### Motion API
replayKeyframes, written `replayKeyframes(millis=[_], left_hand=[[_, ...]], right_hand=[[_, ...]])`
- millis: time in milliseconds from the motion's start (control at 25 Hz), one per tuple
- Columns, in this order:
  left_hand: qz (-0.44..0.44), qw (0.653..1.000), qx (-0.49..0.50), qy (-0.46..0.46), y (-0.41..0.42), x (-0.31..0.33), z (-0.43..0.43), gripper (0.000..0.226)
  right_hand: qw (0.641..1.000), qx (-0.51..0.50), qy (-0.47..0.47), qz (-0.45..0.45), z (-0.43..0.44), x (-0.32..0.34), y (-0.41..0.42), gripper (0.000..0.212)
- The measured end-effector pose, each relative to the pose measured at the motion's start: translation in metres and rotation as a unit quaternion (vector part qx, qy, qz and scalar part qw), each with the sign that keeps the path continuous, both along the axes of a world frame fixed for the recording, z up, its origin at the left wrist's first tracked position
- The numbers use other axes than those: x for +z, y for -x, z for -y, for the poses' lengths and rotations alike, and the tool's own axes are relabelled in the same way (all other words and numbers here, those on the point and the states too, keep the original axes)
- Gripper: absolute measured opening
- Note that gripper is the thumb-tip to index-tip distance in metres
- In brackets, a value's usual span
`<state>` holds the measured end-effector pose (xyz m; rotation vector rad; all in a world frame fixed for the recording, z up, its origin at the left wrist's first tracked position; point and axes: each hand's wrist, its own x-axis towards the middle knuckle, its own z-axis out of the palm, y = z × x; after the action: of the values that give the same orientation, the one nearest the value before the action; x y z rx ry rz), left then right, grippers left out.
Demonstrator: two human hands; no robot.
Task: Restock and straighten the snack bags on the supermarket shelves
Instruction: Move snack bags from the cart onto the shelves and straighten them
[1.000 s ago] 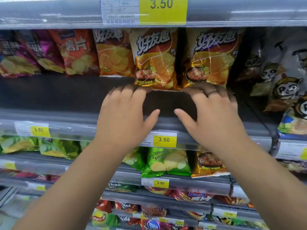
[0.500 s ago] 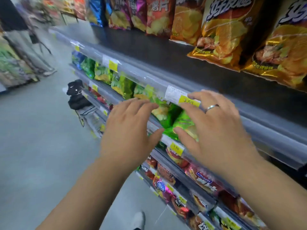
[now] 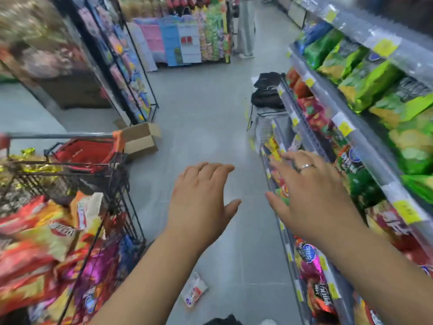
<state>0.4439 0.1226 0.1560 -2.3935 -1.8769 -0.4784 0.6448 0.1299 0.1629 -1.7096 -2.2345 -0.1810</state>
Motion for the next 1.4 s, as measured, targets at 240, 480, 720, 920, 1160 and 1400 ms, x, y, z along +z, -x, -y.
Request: replayKeyframes(millis=[240,480,720,920,1160,1400], left_hand=[[0.009,0.985,0.169,0.023,0.122,-0.013,0.096,0.062],[-0.003,0.948,0.316,0.027,0.241,-0.015,0.234,0.062],[0.002,0.914,0.401,0.067,0.326,-0.026,0.326,0.066],[0.012,0.908,0.413,0.069,0.365,-0.036,0.335,0.065],[0.017,0.92,0.381,0.087,0.409,-0.057,0.262,0.063],[0.046,0.922,0.347,0.165,0.466,-0.102,0.174,0.066]], right_hand=[[0.986,0.169,-0.002,-0.009,0.029,-0.015,0.134,0.055],[0.954,0.299,0.007,-0.007,0.105,-0.022,0.281,0.054],[0.937,0.348,0.031,0.019,0.161,-0.036,0.381,0.052],[0.927,0.366,0.06,0.057,0.168,-0.053,0.43,0.05],[0.934,0.329,0.105,0.095,0.1,-0.089,0.481,0.054],[0.941,0.279,0.12,0.152,0.002,-0.15,0.542,0.062]])
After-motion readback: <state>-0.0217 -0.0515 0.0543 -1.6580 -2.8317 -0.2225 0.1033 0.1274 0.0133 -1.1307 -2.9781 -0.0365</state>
